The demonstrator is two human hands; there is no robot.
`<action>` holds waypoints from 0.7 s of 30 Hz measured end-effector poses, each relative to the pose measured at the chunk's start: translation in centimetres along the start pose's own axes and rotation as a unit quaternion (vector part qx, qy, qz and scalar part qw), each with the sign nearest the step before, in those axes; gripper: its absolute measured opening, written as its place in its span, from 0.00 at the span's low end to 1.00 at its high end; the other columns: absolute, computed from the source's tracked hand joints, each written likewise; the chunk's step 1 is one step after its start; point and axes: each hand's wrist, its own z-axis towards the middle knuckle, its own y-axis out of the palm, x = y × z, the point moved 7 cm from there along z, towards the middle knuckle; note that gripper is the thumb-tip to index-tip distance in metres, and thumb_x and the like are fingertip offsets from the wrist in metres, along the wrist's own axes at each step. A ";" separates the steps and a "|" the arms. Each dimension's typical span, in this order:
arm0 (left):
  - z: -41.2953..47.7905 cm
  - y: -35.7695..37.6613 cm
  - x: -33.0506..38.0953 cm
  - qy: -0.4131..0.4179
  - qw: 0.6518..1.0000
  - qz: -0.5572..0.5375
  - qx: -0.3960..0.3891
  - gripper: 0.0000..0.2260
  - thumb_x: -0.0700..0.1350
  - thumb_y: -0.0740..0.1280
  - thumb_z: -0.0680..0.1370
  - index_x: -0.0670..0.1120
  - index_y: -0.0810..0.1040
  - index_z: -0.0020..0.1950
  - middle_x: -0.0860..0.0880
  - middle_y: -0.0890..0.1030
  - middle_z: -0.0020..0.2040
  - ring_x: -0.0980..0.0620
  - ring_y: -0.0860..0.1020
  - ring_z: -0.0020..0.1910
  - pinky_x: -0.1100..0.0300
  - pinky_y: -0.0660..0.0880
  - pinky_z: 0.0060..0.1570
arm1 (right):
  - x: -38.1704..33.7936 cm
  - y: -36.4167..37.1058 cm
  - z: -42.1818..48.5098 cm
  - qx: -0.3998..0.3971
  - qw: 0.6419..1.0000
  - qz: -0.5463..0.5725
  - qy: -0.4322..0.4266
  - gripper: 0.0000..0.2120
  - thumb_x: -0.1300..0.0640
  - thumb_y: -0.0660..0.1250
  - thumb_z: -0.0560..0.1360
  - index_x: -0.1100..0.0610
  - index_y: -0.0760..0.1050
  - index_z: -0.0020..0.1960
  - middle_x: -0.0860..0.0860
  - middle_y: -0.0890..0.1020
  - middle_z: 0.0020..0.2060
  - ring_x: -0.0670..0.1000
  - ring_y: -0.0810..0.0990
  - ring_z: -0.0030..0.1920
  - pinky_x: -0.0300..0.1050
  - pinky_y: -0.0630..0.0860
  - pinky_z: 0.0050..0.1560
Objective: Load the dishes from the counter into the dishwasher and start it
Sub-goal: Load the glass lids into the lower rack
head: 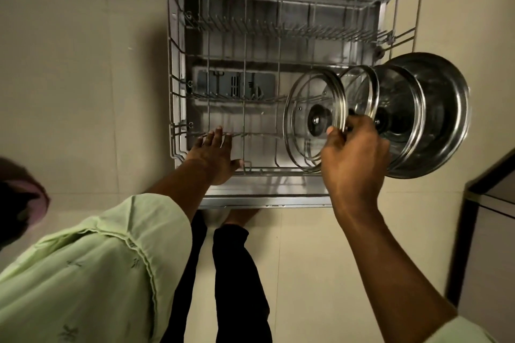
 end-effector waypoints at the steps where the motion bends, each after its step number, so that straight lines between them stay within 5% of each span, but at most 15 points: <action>1: 0.1 0.1 0.0 -0.001 1.000 -0.008 0.001 0.36 0.63 0.49 0.83 0.45 0.37 0.80 0.41 0.36 0.80 0.43 0.39 0.79 0.47 0.41 0.77 | -0.1 -0.4 -0.1 0.008 1.000 0.007 -0.003 0.09 0.57 0.67 0.78 0.59 0.77 0.55 0.56 0.84 0.44 0.56 0.83 0.44 0.45 0.78 0.44; 16: 0.5 0.1 0.1 -0.015 0.999 -0.048 -0.010 0.39 0.65 0.51 0.82 0.42 0.37 0.80 0.39 0.35 0.79 0.41 0.39 0.79 0.48 0.42 0.77 | -0.8 0.4 0.3 0.017 0.999 -0.047 0.013 0.11 0.55 0.68 0.78 0.61 0.77 0.56 0.58 0.84 0.47 0.58 0.83 0.49 0.40 0.67 0.43; 21: 0.5 -0.1 0.2 -0.015 0.998 -0.057 -0.025 0.39 0.64 0.52 0.82 0.42 0.36 0.80 0.40 0.33 0.79 0.41 0.39 0.79 0.48 0.42 0.78 | 0.1 0.2 -0.1 0.025 0.999 0.003 0.024 0.11 0.55 0.70 0.76 0.61 0.78 0.55 0.57 0.84 0.46 0.57 0.83 0.46 0.46 0.77 0.45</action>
